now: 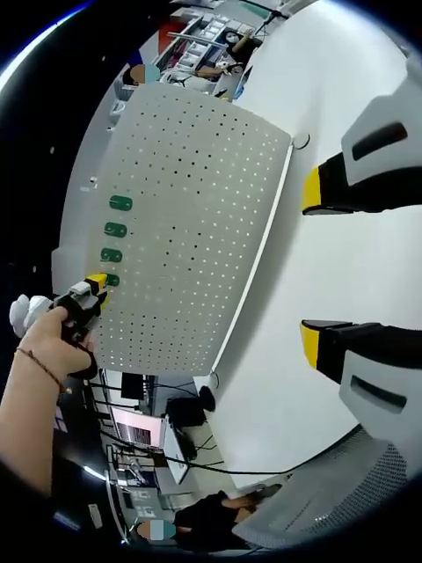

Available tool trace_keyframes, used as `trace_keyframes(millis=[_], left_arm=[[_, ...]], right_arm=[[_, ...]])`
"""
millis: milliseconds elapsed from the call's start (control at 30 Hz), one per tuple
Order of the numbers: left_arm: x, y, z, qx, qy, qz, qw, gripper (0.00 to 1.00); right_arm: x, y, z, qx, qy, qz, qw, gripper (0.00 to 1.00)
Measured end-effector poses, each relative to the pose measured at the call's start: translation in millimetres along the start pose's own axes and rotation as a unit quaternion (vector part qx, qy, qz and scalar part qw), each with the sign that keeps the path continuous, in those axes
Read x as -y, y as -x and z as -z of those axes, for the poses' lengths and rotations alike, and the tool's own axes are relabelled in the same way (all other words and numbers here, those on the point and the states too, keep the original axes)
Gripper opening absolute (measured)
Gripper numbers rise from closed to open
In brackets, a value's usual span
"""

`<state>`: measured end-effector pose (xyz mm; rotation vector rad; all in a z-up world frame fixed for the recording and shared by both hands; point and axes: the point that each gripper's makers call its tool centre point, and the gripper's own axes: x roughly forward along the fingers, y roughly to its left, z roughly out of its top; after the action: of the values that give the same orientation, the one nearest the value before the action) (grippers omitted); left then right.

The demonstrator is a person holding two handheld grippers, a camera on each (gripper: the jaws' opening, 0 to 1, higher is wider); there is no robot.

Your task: Insert the hook assembly into the mounting plate slot until the hook locks in place.

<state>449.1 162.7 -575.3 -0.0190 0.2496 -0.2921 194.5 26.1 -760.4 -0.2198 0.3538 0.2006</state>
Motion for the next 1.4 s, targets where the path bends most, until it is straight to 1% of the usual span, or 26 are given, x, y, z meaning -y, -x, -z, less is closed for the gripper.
trace_keyframes(millis=[33, 133, 200, 233, 300, 367, 500, 567, 733, 800, 867, 900, 1033, 1167, 1333, 1400], left_arm=[[-1.0, 2, -0.4, 0.0, 0.001, 0.002, 1.0, 0.36], [-4.2, 11, -3.9, 0.009, 0.006, 0.018, 0.9998, 0.42], [-7.0, 15, -4.2, 0.01, 0.005, 0.022, 0.9997, 0.49], [-7.1, 19, -3.9, 0.008, 0.001, 0.03, 0.9995, 0.54], [-6.8, 25, -4.0, 0.006, -0.005, 0.039, 0.9992, 0.6], [-3.9, 34, -7.6, 0.016, -0.028, 0.054, 0.998, 0.65], [-2.7, 50, -2.8, 0.016, -0.024, 0.076, 0.9967, 0.76], [-7.1, 60, 5.8, 0.015, -0.017, 0.083, 0.9963, 0.81], [-14.8, 77, 32.5, -0.003, -0.011, 0.095, 0.9954, 0.86], [-16.3, 85, 40.6, -0.004, -0.003, 0.103, 0.9947, 0.9], [-13.1, 93, 46.3, -0.002, 0.008, 0.119, 0.9929, 0.92], [-13.6, 96, 48.0, 0.002, 0.008, 0.121, 0.9926, 0.94], [-19.0, 106, 60.5, 0.0, 0.007, 0.125, 0.9922, 0.99], [-19.3, 117, 76.5, -0.01, 0.001, 0.132, 0.9912, 1.0], [-17.5, 128, 97.2, -0.026, 0.004, 0.146, 0.9889, 1.0], [-14.7, 134, 106.9, -0.029, 0.013, 0.156, 0.9873, 1.0]], right_arm=[[0, 0, 0.1, 0.0, 0.001, 0.001, 1.0, 0.46], [1, 0, 0.1, 0.0, 0.0, 0.003, 1.0, 0.46], [2, 0, 0.4, -0.002, 0.0, 0.005, 1.0, 0.46], [2, 0, 0.3, -0.001, 0.0, 0.006, 1.0, 0.46], [3, 0, 0.0, 0.0, -0.001, 0.008, 1.0, 0.47], [3, 0, 1.0, -0.004, 0.001, 0.009, 1.0, 0.47], [5, 1, -0.1, -0.001, -0.002, 0.013, 0.9999, 0.48], [5, 1, -0.2, -0.001, -0.002, 0.015, 0.9999, 0.48], [7, 1, 0.1, -0.002, -0.003, 0.021, 0.9998, 0.49], [7, 1, 0.2, -0.002, -0.002, 0.022, 0.9998, 0.5], [7, 1, 0.1, -0.001, -0.001, 0.023, 0.9997, 0.5], [7, 1, 0.0, -0.001, -0.001, 0.024, 0.9997, 0.51], [8, 1, -0.9, 0.002, 0.001, 0.027, 0.9996, 0.52], [9, 1, -1.6, 0.003, 0.002, 0.03, 0.9995, 0.52], [10, 2, -3.0, 0.007, 0.005, 0.034, 0.9994, 0.54], [10, 1, -2.0, 0.004, 0.006, 0.035, 0.9994, 0.54]])
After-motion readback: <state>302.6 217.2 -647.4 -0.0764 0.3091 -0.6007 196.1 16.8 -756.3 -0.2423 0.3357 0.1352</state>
